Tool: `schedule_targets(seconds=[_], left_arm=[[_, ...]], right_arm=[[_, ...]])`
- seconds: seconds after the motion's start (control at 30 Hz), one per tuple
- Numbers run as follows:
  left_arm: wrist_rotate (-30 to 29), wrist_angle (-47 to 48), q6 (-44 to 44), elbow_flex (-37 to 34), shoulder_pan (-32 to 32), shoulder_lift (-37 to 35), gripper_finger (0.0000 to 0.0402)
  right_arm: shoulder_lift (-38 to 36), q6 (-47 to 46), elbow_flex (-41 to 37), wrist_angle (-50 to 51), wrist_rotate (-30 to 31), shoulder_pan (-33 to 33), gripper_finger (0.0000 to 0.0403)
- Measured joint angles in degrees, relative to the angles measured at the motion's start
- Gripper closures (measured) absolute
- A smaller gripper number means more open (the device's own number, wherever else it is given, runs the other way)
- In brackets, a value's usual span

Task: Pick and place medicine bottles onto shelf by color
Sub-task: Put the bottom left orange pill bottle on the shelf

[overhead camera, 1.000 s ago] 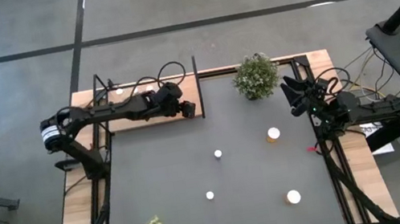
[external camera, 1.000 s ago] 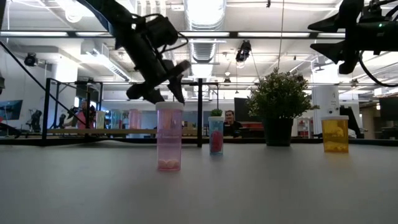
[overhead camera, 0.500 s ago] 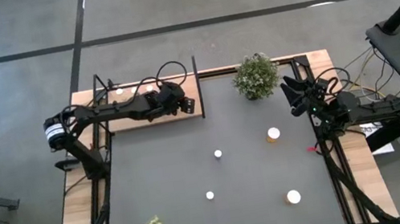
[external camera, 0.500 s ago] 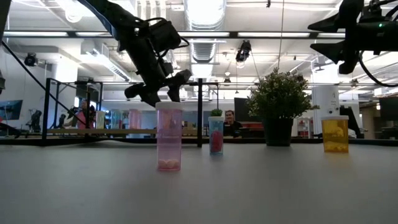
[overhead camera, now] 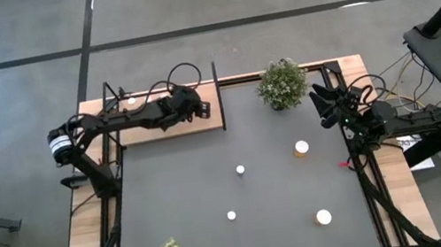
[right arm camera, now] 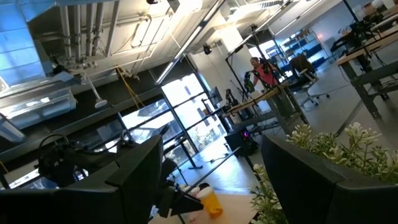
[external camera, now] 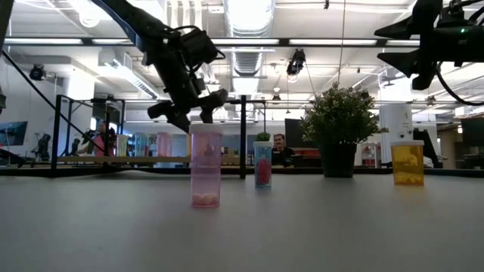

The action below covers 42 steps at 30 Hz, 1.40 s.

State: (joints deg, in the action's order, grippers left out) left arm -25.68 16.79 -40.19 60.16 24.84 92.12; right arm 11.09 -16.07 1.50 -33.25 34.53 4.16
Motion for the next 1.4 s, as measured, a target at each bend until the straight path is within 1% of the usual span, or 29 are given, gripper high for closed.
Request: schedule_targets(seconds=[0.4,0.63,1.07,1.4], left_arm=[[-0.20,0.20,0.02,0.21,0.60,-0.29,0.0182],[0.09,0.14,1.82,2.94,0.35,-1.41,0.0182],[0.14,0.28,6.30,8.11,1.74,3.72,0.0182],[0.16,1.74,6.43,8.14,2.74,4.63,0.0182]], right_arm=[[0.00,0.02,0.00,0.02,0.02,-0.02,0.0142],[0.00,0.01,0.00,0.02,0.02,-0.01,0.0142],[0.00,0.02,0.00,0.02,0.00,-0.01,0.0142],[0.00,0.02,0.00,0.00,0.02,0.00,0.0142]])
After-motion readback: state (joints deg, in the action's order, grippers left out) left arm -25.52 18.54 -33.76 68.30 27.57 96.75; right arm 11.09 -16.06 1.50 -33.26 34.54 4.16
